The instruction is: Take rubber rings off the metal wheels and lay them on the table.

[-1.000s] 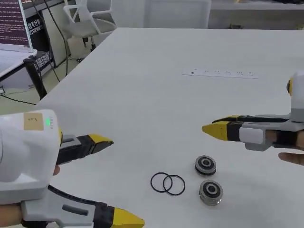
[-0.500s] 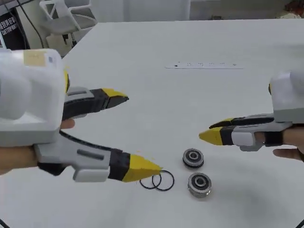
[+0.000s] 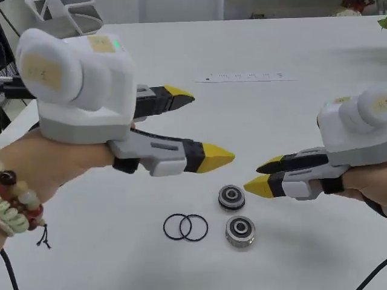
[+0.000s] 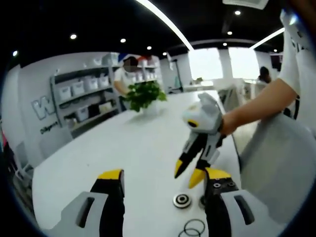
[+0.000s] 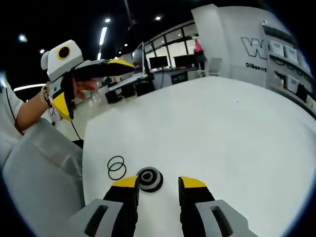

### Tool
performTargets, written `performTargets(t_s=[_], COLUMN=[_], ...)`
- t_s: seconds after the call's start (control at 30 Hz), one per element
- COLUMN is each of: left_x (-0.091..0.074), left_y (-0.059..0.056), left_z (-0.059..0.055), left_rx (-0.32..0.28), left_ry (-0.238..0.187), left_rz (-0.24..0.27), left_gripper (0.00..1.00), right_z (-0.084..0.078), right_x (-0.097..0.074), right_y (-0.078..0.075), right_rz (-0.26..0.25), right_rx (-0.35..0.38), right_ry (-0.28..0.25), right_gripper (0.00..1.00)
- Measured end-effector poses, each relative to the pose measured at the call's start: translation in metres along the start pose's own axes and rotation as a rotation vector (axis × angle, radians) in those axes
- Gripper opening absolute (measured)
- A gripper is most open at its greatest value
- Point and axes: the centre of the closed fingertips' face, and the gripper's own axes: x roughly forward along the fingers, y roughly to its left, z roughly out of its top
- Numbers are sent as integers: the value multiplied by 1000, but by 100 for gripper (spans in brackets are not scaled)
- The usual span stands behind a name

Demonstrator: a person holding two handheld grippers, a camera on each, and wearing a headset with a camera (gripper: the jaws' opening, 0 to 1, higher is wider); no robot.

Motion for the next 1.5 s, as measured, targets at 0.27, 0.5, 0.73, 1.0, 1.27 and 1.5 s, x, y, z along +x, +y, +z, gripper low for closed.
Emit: performTargets(t_s=[0.27,0.5,0.73,1.0,1.27,1.5], left_x=[26,42,50,58,63,64], left_y=[8,-1,-17,-27,-36,-37], left_z=[-13,-44,-72,-96,-104,-111], left_rx=[16,14,4,-4,-7,-26], left_ry=[-16,46,99,159,186,203], left_rz=[21,-11,-50,-67,-90,-91], left_gripper=[44,37,33,27,24,18], right_z=[-9,-20,-24,-26,-25,-27], right_x=[8,15,18,20,21,23], right_y=[4,8,8,10,12,14], right_rz=[14,27,32,42,51,56], right_rx=[-48,-87,-98,-120,-121,-139], right_ry=[37,88,101,115,112,127], right_gripper=[28,28,28,29,29,29])
